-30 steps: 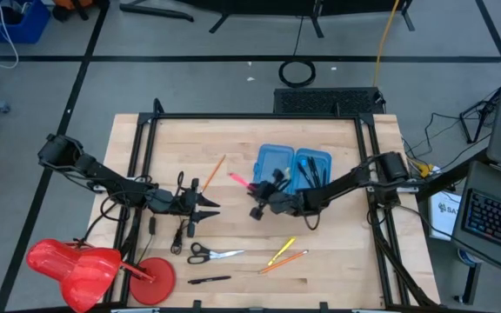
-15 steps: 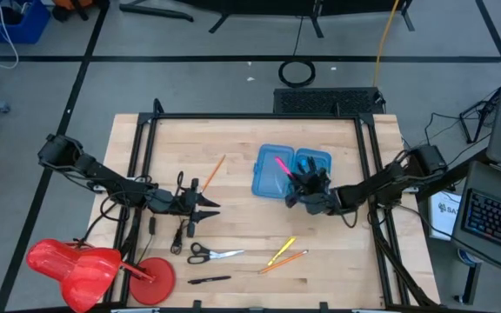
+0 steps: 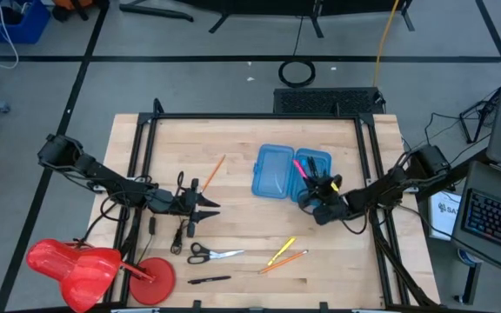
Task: Pick & place school supplies into a supply box
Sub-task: Put the pink pen into the blue supply box, then put the yellow pen into the blue supply box
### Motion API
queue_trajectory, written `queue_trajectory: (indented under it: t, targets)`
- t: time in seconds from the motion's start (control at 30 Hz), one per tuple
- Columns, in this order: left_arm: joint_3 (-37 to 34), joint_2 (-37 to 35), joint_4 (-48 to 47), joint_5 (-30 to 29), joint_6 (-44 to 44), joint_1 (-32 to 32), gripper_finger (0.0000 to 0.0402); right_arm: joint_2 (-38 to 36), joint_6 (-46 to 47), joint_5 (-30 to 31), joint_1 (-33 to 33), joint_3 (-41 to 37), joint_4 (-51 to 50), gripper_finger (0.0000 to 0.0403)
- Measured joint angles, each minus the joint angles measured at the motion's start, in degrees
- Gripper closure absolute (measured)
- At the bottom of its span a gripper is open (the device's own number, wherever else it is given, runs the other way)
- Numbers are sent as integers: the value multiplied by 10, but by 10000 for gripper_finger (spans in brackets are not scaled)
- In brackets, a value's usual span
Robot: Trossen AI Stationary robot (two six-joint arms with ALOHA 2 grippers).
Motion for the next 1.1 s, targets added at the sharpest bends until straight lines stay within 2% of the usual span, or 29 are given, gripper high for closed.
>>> queue_trajectory:
  t: [0.23,0.37,0.6,0.73,0.9,1.1]
  targets:
    - [0,0,0,0,0,0,298,0,102,9,0,0,-105,383]
    - [0,0,0,0,0,0,298,0,127,-3,-3,0,-121,379]
    - [0,0,1,0,-1,0,298,0,133,-19,-9,0,-118,295]
    - [0,0,1,0,-1,0,298,0,109,-19,-9,0,-99,268]
    - [0,0,1,0,-1,0,298,0,18,-18,-7,0,-13,263]
    - [0,0,1,0,-1,0,298,0,-227,-32,-4,0,217,272]
